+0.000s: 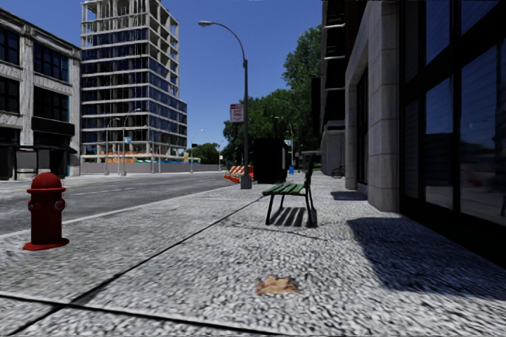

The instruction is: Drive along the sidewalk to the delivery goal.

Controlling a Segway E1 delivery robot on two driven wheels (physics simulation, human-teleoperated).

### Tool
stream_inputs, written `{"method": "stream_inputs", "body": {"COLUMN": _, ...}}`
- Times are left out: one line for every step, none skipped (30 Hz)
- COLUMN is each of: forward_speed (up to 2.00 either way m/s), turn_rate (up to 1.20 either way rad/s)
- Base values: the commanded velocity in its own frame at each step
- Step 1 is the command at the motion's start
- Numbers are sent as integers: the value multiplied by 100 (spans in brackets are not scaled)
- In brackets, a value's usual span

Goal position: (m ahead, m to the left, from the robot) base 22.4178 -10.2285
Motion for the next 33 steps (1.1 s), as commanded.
{"method": "stream_inputs", "body": {"forward_speed": 172, "turn_rate": 109}}
{"method": "stream_inputs", "body": {"forward_speed": 172, "turn_rate": 67}}
{"method": "stream_inputs", "body": {"forward_speed": 172, "turn_rate": 67}}
{"method": "stream_inputs", "body": {"forward_speed": 172, "turn_rate": 44}}
{"method": "stream_inputs", "body": {"forward_speed": 172, "turn_rate": 30}}
{"method": "stream_inputs", "body": {"forward_speed": 172, "turn_rate": 14}}
{"method": "stream_inputs", "body": {"forward_speed": 172, "turn_rate": 0}}
{"method": "stream_inputs", "body": {"forward_speed": 172, "turn_rate": 0}}
{"method": "stream_inputs", "body": {"forward_speed": 172, "turn_rate": 0}}
{"method": "stream_inputs", "body": {"forward_speed": 172, "turn_rate": 0}}
{"method": "stream_inputs", "body": {"forward_speed": 172, "turn_rate": 0}}
{"method": "stream_inputs", "body": {"forward_speed": 172, "turn_rate": 0}}
{"method": "stream_inputs", "body": {"forward_speed": 172, "turn_rate": 0}}
{"method": "stream_inputs", "body": {"forward_speed": 172, "turn_rate": 0}}
{"method": "stream_inputs", "body": {"forward_speed": 172, "turn_rate": 0}}
{"method": "stream_inputs", "body": {"forward_speed": 172, "turn_rate": 0}}
{"method": "stream_inputs", "body": {"forward_speed": 172, "turn_rate": 0}}
{"method": "stream_inputs", "body": {"forward_speed": 172, "turn_rate": 0}}
{"method": "stream_inputs", "body": {"forward_speed": 172, "turn_rate": -32}}
{"method": "stream_inputs", "body": {"forward_speed": 172, "turn_rate": -56}}
{"method": "stream_inputs", "body": {"forward_speed": 172, "turn_rate": -120}}
{"method": "stream_inputs", "body": {"forward_speed": 172, "turn_rate": -120}}
{"method": "stream_inputs", "body": {"forward_speed": 171, "turn_rate": -120}}
{"method": "stream_inputs", "body": {"forward_speed": 171, "turn_rate": -120}}
{"method": "stream_inputs", "body": {"forward_speed": 171, "turn_rate": -77}}
{"method": "stream_inputs", "body": {"forward_speed": 171, "turn_rate": -34}}
{"method": "stream_inputs", "body": {"forward_speed": 171, "turn_rate": -14}}
{"method": "stream_inputs", "body": {"forward_speed": 171, "turn_rate": -5}}
{"method": "stream_inputs", "body": {"forward_speed": 171, "turn_rate": -5}}
{"method": "stream_inputs", "body": {"forward_speed": 171, "turn_rate": -1}}
{"method": "stream_inputs", "body": {"forward_speed": 171, "turn_rate": 0}}
{"method": "stream_inputs", "body": {"forward_speed": 171, "turn_rate": 0}}
{"method": "stream_inputs", "body": {"forward_speed": 171, "turn_rate": 0}}
